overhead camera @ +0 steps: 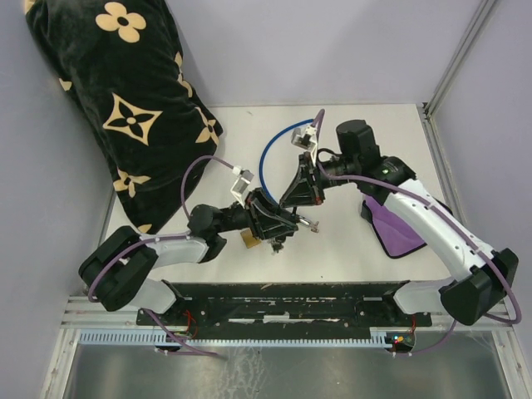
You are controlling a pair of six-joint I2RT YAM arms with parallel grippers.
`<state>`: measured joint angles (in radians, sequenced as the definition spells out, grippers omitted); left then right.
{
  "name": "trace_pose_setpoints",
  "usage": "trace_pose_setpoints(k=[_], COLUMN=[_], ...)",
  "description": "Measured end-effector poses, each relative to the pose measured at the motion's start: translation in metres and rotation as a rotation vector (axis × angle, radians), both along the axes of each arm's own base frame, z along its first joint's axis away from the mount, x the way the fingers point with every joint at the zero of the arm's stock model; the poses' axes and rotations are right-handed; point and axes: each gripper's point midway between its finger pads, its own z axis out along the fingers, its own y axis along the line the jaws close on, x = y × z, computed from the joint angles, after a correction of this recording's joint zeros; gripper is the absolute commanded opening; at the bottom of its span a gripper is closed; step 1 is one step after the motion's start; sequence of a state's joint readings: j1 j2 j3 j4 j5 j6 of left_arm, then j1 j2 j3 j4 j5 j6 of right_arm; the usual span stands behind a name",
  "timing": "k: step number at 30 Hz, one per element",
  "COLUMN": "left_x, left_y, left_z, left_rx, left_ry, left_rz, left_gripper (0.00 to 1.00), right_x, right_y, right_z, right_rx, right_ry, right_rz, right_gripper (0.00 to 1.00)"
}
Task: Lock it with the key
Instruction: Lock the lock.
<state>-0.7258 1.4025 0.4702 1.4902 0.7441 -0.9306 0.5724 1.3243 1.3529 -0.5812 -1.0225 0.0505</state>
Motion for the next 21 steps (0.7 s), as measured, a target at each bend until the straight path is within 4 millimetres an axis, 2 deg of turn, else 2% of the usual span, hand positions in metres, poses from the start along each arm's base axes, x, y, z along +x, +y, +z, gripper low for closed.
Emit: trace_pose_setpoints(k=[4, 5, 7, 11, 14, 16, 17, 19, 21], left_x=[-0.001, 0.004, 0.015, 0.022, 0.036, 0.048, 0.053, 0.058, 0.059], left_y=[-0.013, -0.013, -0.006, 0.004, 0.018, 0.029, 0.036, 0.046, 0.044], left_z=[-0.018, -0.019, -0.01, -0.007, 0.003, 0.019, 0.032, 0.052, 0.051], left_rx=[0.064, 0.062, 0.04, 0.041, 0.007, -0.056, -0.099, -0.171, -0.169], left_ry=[0.06, 0.075, 0.069, 0.08, 0.071, 0.043, 0.017, -0.026, -0.024], left_rz=[-0.021, 0.001, 0.049, 0.09, 0.164, 0.229, 0.26, 0.292, 0.288], left_gripper=[0.03, 0.03, 0.03, 0.03, 0.03, 0.05, 0.08, 0.25, 0.45], right_x=[0.0, -0.001, -0.006, 0.003, 0.01, 0.011, 0.009, 0.007, 0.004], right_y=[0.014, 0.015, 0.015, 0.015, 0.002, -0.01, -0.017, -0.025, -0.028], right_z=[-0.019, -0.024, -0.038, -0.036, -0.032, -0.036, -0.042, -0.059, -0.073], right_rx=[-0.006, -0.015, -0.045, -0.029, -0.029, -0.05, -0.071, -0.105, -0.136], right_ry=[0.024, 0.025, 0.004, -0.104, -0.133, -0.101, -0.063, 0.008, 0.054], right_rz=[0.026, 0.036, 0.056, 0.066, 0.044, 0.016, -0.001, -0.022, -0.024], right_gripper=[0.02, 0.02, 0.02, 0.02, 0.02, 0.02, 0.02, 0.02, 0.02])
